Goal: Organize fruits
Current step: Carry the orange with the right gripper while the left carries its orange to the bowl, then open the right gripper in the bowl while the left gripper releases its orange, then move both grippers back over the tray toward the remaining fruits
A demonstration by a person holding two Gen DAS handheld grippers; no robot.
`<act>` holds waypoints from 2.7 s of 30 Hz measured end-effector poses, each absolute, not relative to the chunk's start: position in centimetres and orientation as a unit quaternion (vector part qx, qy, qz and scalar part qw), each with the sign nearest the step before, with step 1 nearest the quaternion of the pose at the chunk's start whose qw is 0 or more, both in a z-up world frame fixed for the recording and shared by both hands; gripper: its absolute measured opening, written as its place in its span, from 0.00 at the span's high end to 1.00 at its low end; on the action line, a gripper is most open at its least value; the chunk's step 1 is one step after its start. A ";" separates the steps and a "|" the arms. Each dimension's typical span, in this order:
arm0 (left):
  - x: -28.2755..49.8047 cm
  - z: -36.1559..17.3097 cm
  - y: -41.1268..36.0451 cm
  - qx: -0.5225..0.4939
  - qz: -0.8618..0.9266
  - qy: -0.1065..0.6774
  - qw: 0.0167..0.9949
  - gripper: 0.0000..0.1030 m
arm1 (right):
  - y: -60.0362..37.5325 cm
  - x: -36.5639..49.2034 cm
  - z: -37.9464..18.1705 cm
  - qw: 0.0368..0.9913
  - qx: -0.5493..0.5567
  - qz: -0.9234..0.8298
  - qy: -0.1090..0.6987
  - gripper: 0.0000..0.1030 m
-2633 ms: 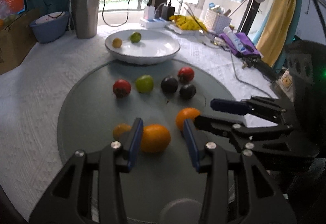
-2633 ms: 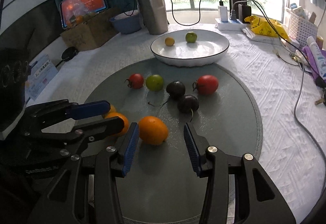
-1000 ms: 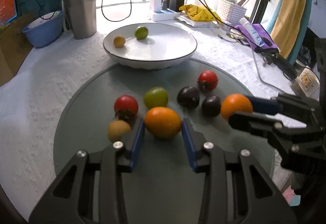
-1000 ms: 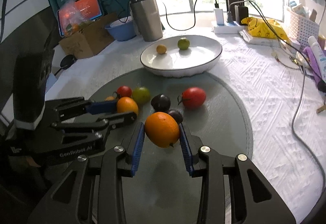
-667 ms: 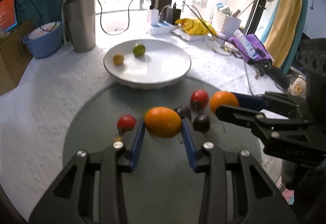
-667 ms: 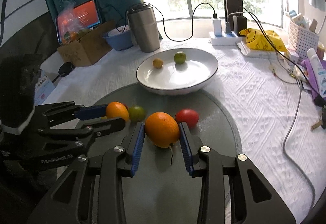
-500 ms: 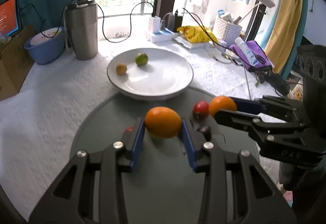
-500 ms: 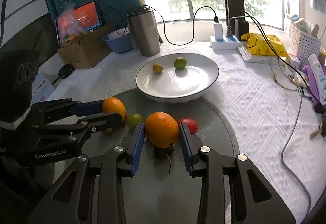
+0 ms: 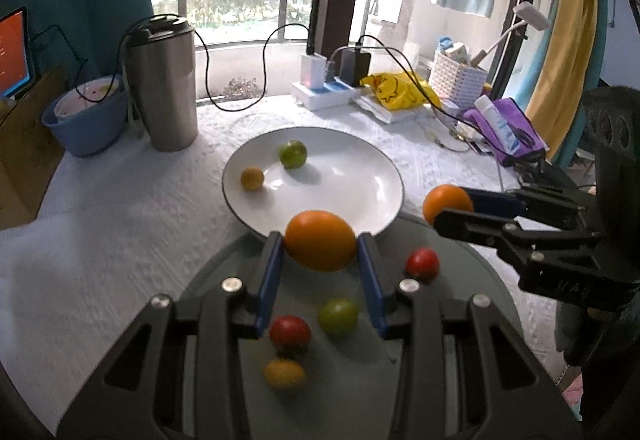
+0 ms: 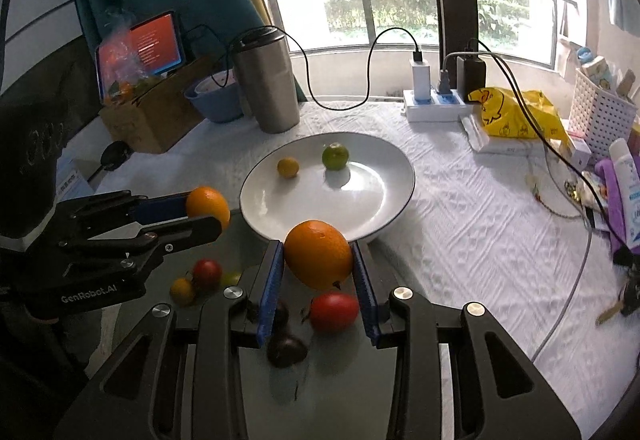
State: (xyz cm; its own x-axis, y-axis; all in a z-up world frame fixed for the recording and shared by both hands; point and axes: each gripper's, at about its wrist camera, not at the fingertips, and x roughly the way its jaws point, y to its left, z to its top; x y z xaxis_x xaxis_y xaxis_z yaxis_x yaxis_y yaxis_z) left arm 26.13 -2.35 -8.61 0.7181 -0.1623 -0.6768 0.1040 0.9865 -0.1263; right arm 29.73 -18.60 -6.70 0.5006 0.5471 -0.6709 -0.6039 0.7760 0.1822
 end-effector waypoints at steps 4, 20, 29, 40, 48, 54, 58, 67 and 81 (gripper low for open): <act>27.2 -8.7 -2.1 -0.038 -0.071 0.368 0.926 0.62 | -18.4 31.0 -6.8 0.865 -0.039 0.332 0.374 0.64; 31.2 -10.5 -0.5 -0.047 -0.050 0.383 0.921 0.62 | -17.0 35.8 -8.1 0.860 -0.044 0.332 0.385 0.64; 33.3 -11.8 0.2 -0.055 -0.047 0.398 0.914 0.62 | -15.6 38.1 -9.5 0.855 -0.050 0.332 0.395 0.64; 34.5 -12.3 1.0 -0.076 -0.048 0.407 0.909 0.62 | -13.7 40.6 -11.0 0.849 -0.053 0.331 0.409 0.64; 34.6 -12.3 1.0 -0.081 -0.050 0.412 0.906 0.62 | -13.6 41.4 -11.2 0.851 -0.051 0.316 0.417 0.64; 34.2 -11.9 1.0 -0.083 -0.050 0.410 0.907 0.62 | -14.0 41.0 -10.4 0.857 -0.046 0.307 0.411 0.60; 33.4 -11.2 1.1 -0.082 -0.051 0.401 0.911 0.62 | -14.2 40.4 -9.6 0.861 -0.045 0.305 0.405 0.60; 31.9 -9.5 0.8 -0.082 -0.057 0.385 0.918 0.60 | -14.7 38.2 -8.0 0.867 -0.044 0.303 0.394 0.60; 28.2 -7.7 0.4 -0.075 -0.056 0.365 0.926 0.60 | -16.1 34.5 -5.8 0.878 -0.041 0.296 0.374 0.60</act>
State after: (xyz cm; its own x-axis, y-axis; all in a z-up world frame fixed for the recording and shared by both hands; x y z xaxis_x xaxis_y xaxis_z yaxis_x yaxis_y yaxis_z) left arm 28.18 0.36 -7.69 0.7269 -0.1586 -0.6682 0.0484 0.9824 -0.1805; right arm 34.47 -16.12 -5.78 0.5447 0.4893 -0.6811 -0.5511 0.8210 0.1491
